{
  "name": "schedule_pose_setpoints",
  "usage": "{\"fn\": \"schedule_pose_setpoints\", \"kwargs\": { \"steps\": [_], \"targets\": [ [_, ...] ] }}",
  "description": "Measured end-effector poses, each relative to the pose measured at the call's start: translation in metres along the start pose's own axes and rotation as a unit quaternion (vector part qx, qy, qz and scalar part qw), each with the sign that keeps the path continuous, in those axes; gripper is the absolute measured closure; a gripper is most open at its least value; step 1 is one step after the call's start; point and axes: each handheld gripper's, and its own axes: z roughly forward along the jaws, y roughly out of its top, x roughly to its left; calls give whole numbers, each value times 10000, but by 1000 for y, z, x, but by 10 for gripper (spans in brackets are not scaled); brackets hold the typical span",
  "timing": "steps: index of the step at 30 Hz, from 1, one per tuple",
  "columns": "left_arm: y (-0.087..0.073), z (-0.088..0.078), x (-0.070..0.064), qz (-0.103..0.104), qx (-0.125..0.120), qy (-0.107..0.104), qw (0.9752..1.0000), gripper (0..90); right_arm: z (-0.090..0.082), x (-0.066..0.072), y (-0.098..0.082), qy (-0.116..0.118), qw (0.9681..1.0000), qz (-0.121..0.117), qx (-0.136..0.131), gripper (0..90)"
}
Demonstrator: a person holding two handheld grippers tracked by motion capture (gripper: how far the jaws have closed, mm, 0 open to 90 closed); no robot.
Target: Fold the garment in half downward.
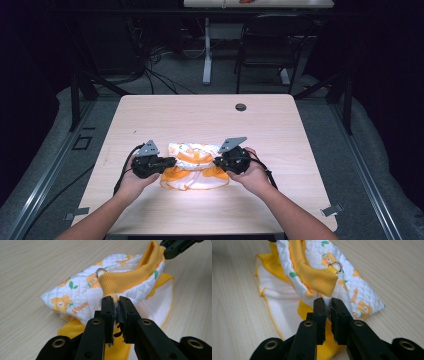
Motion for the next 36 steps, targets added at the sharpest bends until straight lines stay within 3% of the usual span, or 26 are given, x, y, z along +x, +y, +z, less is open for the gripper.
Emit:
{"fn": "schedule_pose_setpoints", "kwargs": {
  "steps": [3,6,10,14,20,26,36],
  "targets": [
    [2,-3,0,25,-20,-8,10000,795,-6,-1,2,92,9998,102,-165,772],
    [8,-10,3,-58,-193,-3,9998,761,-11,-4,5,75,9990,230,-372,772],
    [14,-9,10,-123,-233,132,9996,749,-7,-10,10,-57,9988,335,-359,804],
    [16,1,19,-224,-93,269,9993,808,4,-18,15,-69,9980,506,-378,853],
    [15,18,31,-411,92,353,9985,892,24,-28,21,125,9966,764,-294,896],
    [11,23,25,-380,197,127,9990,895,34,-22,19,451,9968,649,-67,896],
    [1,21,4,-169,319,-182,9992,896,26,-5,12,671,9970,380,112,894]
  ]
}}
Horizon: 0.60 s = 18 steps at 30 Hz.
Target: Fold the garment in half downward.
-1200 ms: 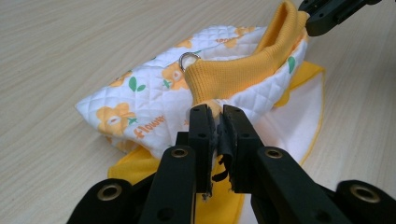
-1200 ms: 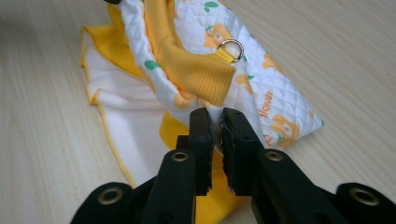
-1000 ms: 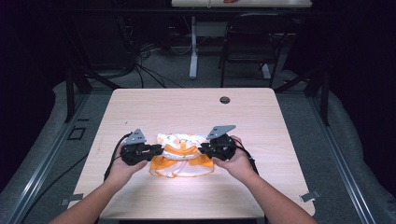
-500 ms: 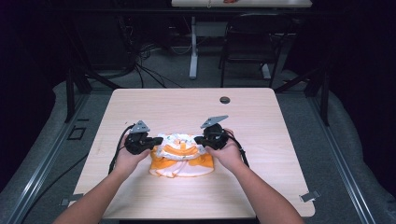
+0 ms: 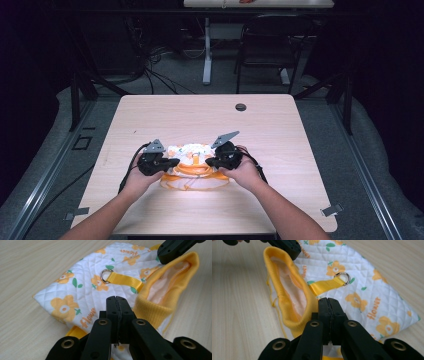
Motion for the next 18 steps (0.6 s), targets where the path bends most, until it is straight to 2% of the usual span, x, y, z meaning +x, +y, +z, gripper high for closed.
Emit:
{"fn": "schedule_pose_setpoints", "kwargs": {
  "steps": [4,10,13,18],
  "targets": [
    [-2,-3,-5,39,-23,-49,10000,895,1,6,-8,-41,9998,-103,133,891],
    [-9,-2,-8,81,57,-8,10000,895,3,11,-19,6,9998,18,174,890],
    [-12,0,-9,68,70,-23,9999,894,4,13,-22,37,9999,15,153,889],
    [-21,3,-12,90,166,-8,9998,881,7,17,-29,42,9996,-34,265,885]
  ]
}}
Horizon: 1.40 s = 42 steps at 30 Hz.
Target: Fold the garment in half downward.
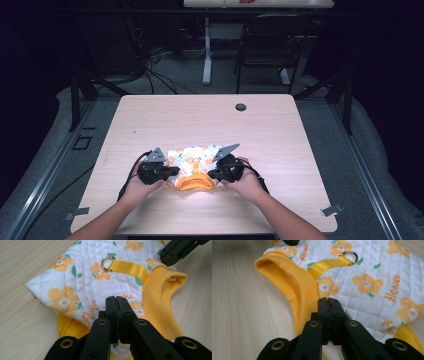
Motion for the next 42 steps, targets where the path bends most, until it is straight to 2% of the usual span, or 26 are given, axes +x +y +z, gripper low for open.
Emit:
{"fn": "schedule_pose_setpoints", "kwargs": {
  "steps": [12,17,24,27,31,36,38,39,42],
  "targets": [
    [-11,2,-3,-10,-39,104,9999,774,9,3,-12,-75,9999,25,94,880],
    [-13,3,-2,-57,-33,94,9999,771,9,3,-17,-100,9999,81,92,881],
    [-11,10,1,-18,-29,133,9999,780,10,3,-17,-160,9998,68,94,882],
    [-8,13,5,-81,-43,134,9999,783,10,-1,-17,-180,9998,83,101,883],
    [-3,18,8,-39,-30,211,9998,784,10,-5,-19,-244,9995,165,77,883],
    [6,29,18,-164,-120,319,9993,790,10,-19,-19,-341,9987,383,28,883],
    [7,31,19,-153,-143,338,9992,795,10,-21,-18,-338,9986,406,25,883],
    [7,33,23,-277,-244,321,9988,797,11,-25,-17,-389,9982,452,-7,884],
    [7,35,27,-410,-318,309,9982,803,11,-31,-16,-435,9978,510,-13,884]
  ]
}}
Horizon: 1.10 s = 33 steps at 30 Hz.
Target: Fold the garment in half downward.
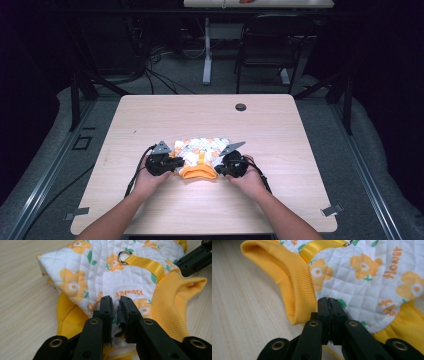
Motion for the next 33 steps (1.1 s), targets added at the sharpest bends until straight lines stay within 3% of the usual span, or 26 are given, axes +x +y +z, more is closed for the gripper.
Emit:
{"fn": "schedule_pose_setpoints", "kwargs": {
  "steps": [9,12,18,24,28,33],
  "targets": [
    [9,8,5,-13,27,164,9999,806,4,-16,4,-186,9996,200,-114,887],
    [11,11,8,-98,-11,203,9997,806,5,-19,6,-251,9994,192,-112,887],
    [10,12,10,-233,-56,176,9996,808,7,-25,5,-222,9987,397,-232,885],
    [14,8,8,-237,-52,197,9995,803,3,-20,7,-345,9984,366,-258,836],
    [16,-4,5,-220,-164,49,9996,779,-8,-12,10,-359,9981,339,-369,815],
    [16,-18,0,-163,-221,76,9996,743,-23,-3,12,-377,9976,297,-502,804]
  ]
}}
